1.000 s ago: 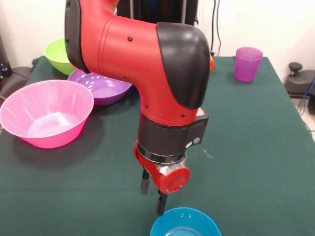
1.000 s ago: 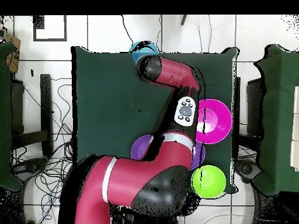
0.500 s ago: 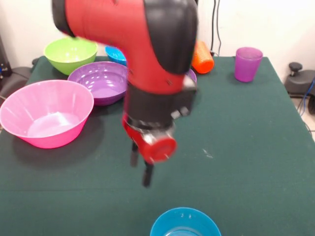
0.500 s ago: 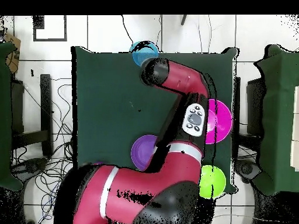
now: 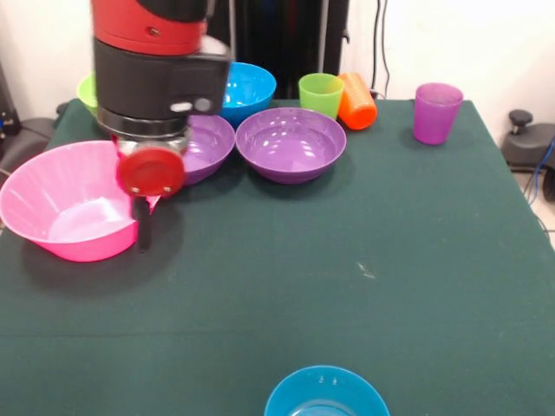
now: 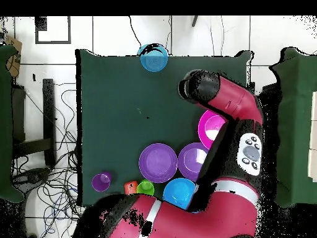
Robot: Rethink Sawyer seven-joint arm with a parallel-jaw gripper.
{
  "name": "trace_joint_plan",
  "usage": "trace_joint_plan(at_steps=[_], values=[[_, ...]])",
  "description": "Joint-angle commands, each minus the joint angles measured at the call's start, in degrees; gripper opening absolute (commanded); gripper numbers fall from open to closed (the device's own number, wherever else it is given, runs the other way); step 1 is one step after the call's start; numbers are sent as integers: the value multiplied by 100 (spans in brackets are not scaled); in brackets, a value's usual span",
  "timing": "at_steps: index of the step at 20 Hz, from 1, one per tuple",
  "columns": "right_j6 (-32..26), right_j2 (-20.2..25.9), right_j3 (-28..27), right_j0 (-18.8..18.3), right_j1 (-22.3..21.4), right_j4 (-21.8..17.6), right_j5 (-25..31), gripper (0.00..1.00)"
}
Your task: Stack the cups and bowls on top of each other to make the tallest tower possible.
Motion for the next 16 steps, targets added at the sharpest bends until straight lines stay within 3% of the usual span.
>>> trace_joint_plan(at_steps=[1, 16], values=[[-105, 620, -67, 280, 401, -342, -230, 100], [344, 398, -763, 569, 777, -94, 126, 100]])
